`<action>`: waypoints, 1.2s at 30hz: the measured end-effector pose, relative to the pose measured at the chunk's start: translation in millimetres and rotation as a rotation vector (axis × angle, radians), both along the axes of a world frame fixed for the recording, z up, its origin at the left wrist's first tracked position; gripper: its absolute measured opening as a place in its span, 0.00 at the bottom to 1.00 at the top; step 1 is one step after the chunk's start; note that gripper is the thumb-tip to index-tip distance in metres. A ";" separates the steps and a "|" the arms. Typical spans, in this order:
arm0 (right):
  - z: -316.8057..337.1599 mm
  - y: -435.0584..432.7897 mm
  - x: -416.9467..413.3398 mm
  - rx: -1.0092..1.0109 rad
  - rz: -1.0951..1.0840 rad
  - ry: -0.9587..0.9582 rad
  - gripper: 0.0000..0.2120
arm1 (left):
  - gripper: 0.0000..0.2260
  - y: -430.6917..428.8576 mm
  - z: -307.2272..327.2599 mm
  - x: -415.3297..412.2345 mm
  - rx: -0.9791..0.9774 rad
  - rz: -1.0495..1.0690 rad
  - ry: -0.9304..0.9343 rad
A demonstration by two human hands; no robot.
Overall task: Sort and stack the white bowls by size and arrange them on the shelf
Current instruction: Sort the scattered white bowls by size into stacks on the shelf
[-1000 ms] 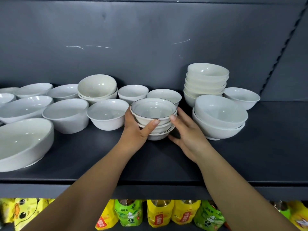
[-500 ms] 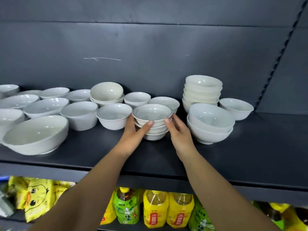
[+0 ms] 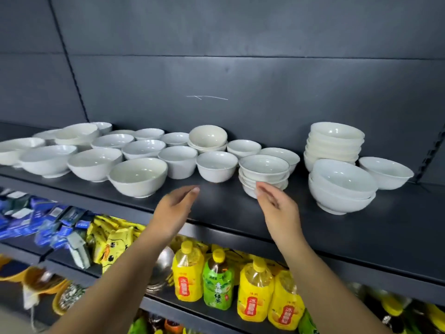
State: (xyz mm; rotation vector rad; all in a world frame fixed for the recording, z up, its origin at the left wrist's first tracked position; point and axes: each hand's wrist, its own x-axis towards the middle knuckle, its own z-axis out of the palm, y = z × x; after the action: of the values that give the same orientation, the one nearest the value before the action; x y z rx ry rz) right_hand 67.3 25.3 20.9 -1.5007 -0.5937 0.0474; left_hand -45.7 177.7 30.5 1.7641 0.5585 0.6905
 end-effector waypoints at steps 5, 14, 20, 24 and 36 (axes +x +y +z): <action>23.5 59.9 -36.8 -0.296 0.135 -0.236 0.10 | 0.05 60.4 14.6 -80.0 0.256 0.116 0.048; 33.6 219.6 -137.9 -0.314 0.255 -0.410 0.10 | 0.07 206.2 27.5 -213.4 0.321 0.309 0.063; 35.4 299.7 -167.9 -0.465 0.277 -0.560 0.18 | 0.08 290.9 23.2 -263.8 0.349 0.321 0.114; 47.5 332.1 -154.3 -0.633 0.247 -0.622 0.22 | 0.08 328.6 19.4 -255.1 0.357 0.287 0.121; 29.3 381.9 -127.9 -0.962 0.087 -0.834 0.18 | 0.29 418.6 -1.2 -163.7 0.805 0.082 0.161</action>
State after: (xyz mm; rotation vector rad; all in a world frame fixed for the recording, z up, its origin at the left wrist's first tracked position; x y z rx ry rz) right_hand -60.6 407.3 50.2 -2.4344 -1.4378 -0.2794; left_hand -209.4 596.3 29.3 2.5725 0.4935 0.9120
